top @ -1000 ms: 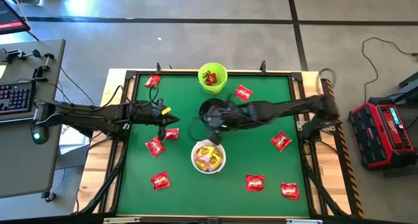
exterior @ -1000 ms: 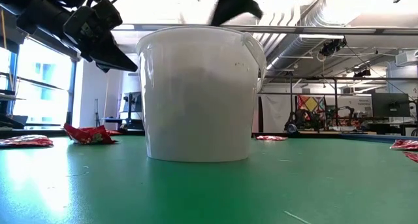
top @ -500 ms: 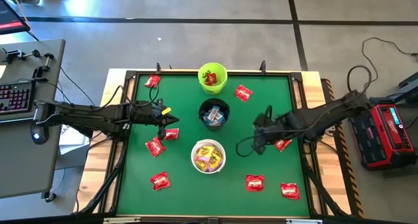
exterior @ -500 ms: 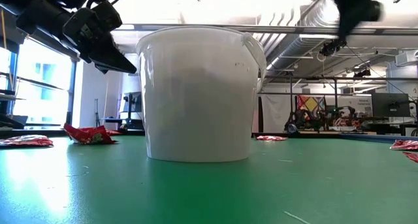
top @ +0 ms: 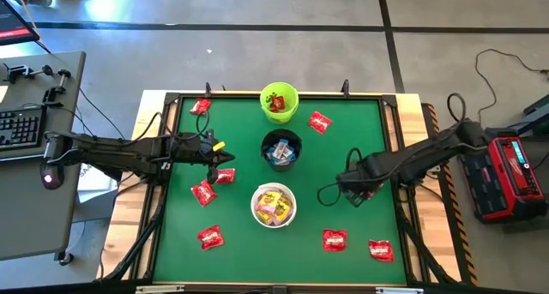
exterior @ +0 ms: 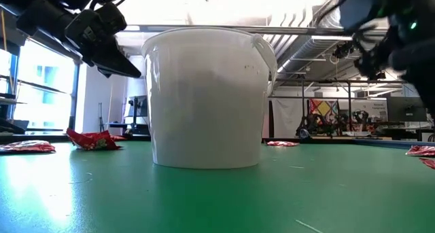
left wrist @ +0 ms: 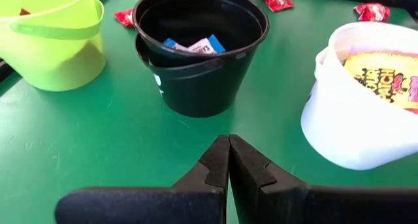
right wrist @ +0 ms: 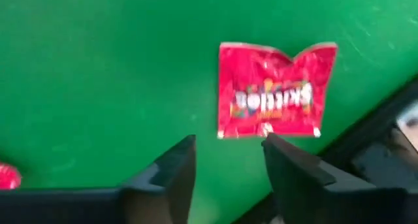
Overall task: Sort candy by brand, put in halloween buckets
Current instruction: Put the red candy into the green bucket
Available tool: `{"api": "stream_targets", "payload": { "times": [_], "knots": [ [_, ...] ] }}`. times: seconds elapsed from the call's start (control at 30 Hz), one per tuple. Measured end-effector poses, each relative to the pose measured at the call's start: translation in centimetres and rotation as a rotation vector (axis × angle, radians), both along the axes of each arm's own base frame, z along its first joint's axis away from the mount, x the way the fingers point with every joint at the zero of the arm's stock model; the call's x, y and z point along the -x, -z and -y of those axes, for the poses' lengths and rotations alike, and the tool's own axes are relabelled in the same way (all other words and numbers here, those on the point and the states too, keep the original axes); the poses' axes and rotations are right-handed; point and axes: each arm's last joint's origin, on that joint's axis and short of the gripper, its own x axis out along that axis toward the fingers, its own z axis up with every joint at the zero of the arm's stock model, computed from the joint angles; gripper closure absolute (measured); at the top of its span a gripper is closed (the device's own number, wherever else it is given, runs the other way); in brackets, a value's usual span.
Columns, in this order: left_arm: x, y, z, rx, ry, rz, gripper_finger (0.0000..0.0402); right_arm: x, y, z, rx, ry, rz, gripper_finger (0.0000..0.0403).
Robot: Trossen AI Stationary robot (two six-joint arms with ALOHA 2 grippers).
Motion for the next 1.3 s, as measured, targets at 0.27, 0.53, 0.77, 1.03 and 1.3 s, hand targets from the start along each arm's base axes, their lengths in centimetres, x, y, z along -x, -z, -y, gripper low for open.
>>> {"api": "stream_targets", "payload": {
  "times": [0.27,0.53,0.77,1.03,1.3],
  "knots": [
    [0.2,0.3,0.0,0.016,-0.007,-0.037,0.0401,0.7,3.4,3.1,0.026,0.048,0.012,0.0195],
    [0.2,0.3,0.0,0.026,-0.013,-0.034,0.0401,1.2,5.2,5.2,0.023,0.074,0.042,0.0198],
    [0.2,0.3,0.0,0.024,-0.016,-0.035,0.0401,1.3,5.6,5.8,-0.008,0.073,0.068,0.0276],
    [0.3,0.5,0.0,0.019,-0.028,-0.06,0.0401,0.7,5.0,5.9,-0.003,0.032,0.083,0.0393],
    [0.3,0.5,0.0,0.018,-0.029,-0.061,0.0401,-0.8,3.0,5.9,-0.006,-0.002,0.139,0.0396]
  ]
}}
